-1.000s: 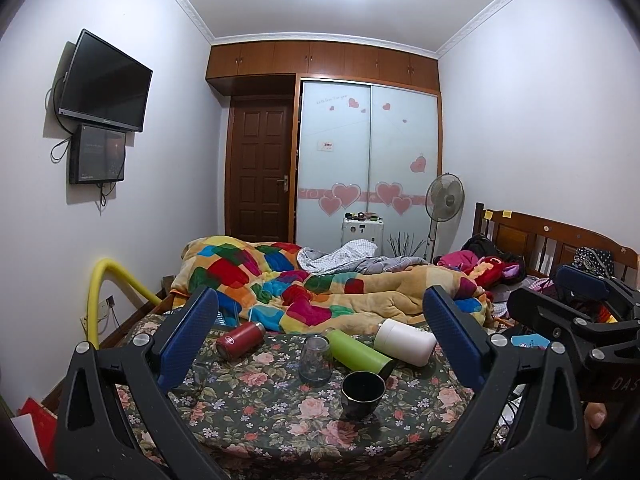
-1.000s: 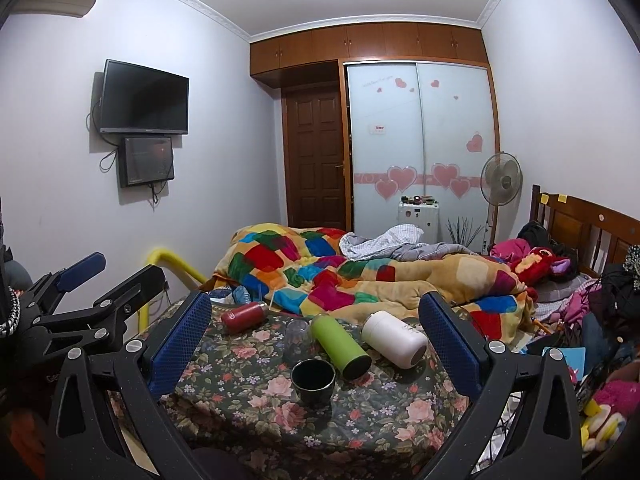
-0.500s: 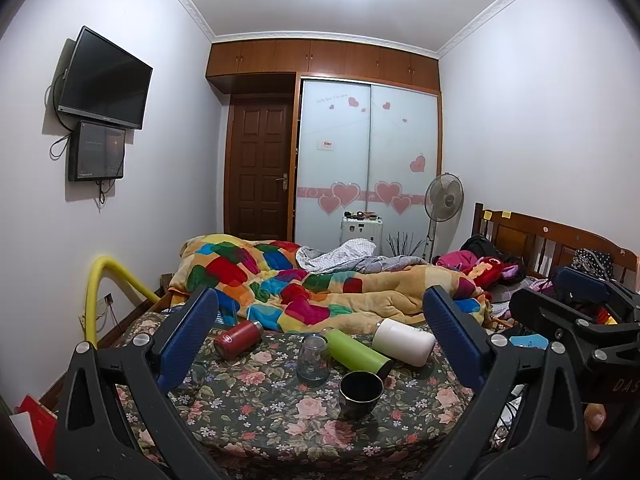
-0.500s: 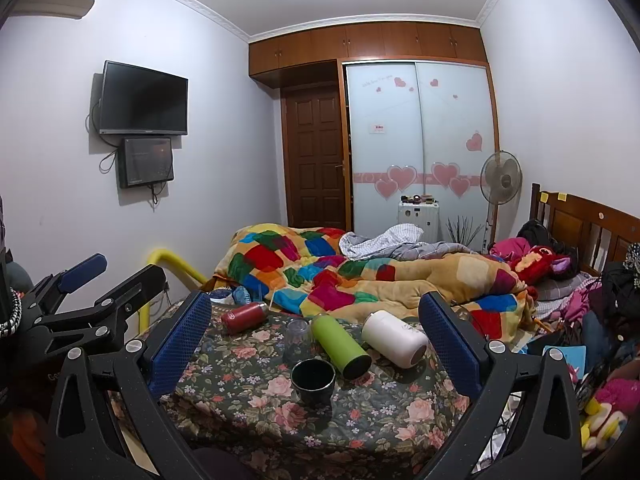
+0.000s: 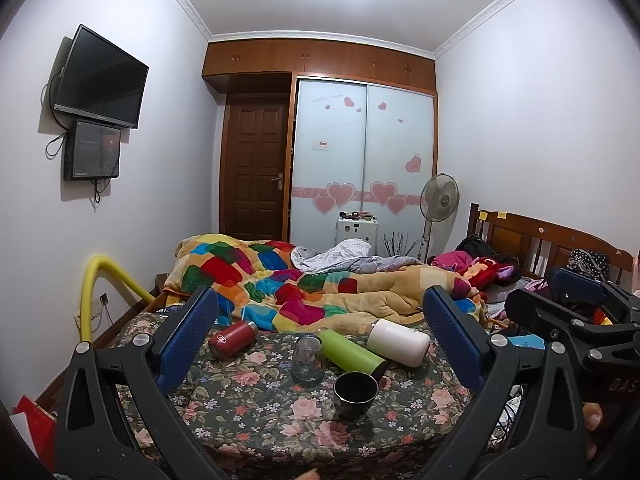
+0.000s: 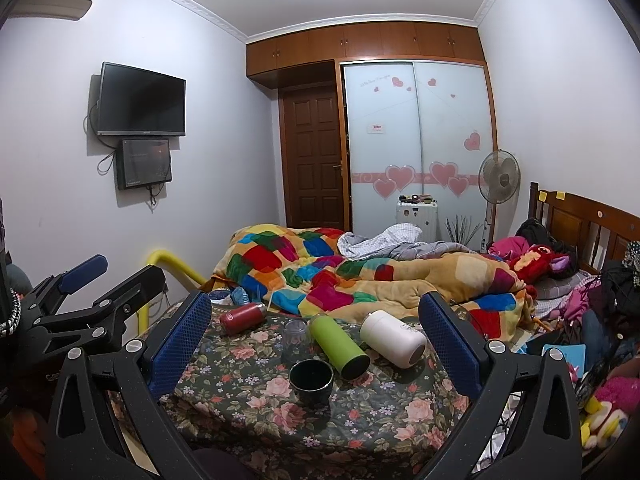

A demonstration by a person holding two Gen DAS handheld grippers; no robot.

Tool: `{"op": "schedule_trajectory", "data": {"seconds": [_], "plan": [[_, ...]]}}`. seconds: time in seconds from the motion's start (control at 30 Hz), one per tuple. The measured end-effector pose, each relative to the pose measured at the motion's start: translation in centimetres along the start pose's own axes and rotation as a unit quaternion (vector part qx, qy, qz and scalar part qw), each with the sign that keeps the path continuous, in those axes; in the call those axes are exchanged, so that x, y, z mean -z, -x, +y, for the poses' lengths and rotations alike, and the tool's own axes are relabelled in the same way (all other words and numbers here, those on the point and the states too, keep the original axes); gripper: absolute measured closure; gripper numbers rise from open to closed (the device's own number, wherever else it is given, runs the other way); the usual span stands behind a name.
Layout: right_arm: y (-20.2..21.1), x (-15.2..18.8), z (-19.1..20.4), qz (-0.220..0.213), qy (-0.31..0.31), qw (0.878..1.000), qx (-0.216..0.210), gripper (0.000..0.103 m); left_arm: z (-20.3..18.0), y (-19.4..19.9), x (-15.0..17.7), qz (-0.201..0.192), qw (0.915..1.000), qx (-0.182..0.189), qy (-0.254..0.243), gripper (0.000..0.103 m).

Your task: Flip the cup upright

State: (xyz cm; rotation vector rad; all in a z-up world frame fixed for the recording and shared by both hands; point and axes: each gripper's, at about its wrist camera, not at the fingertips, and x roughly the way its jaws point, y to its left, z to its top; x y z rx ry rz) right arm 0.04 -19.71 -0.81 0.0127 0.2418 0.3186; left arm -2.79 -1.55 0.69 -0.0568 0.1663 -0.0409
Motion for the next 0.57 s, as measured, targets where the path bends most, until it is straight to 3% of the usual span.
{"op": "schedule_trajectory", "data": {"seconds": [0.57], "plan": [[-1.5,0.0,0.5,0.019,0.002,1.0,0.009,0.0,2.1,-1.0,0.6,0.008,0.9998,-0.001,0.016,0.0]]}}
